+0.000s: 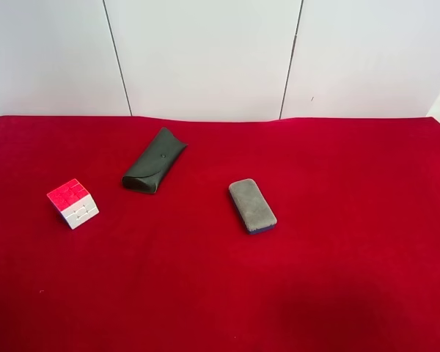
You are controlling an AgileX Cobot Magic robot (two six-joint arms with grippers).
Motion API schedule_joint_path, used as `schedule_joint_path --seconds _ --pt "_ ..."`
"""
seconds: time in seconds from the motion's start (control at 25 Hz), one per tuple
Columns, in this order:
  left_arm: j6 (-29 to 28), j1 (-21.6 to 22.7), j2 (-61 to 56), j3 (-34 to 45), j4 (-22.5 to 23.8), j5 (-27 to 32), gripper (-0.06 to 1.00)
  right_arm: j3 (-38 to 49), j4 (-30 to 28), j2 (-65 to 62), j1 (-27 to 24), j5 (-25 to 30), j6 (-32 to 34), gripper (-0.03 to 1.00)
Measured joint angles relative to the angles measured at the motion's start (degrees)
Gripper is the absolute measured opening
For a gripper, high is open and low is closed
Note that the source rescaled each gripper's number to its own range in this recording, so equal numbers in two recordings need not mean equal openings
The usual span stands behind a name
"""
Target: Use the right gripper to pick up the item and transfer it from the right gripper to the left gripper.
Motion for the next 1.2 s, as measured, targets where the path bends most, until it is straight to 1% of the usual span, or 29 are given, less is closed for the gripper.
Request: schedule_joint_path --seconds 1.2 --pt "-0.5 0.0 0.6 0.6 0.1 0.0 1.00 0.0 0.0 0.0 0.0 0.0 0.0 1.00"
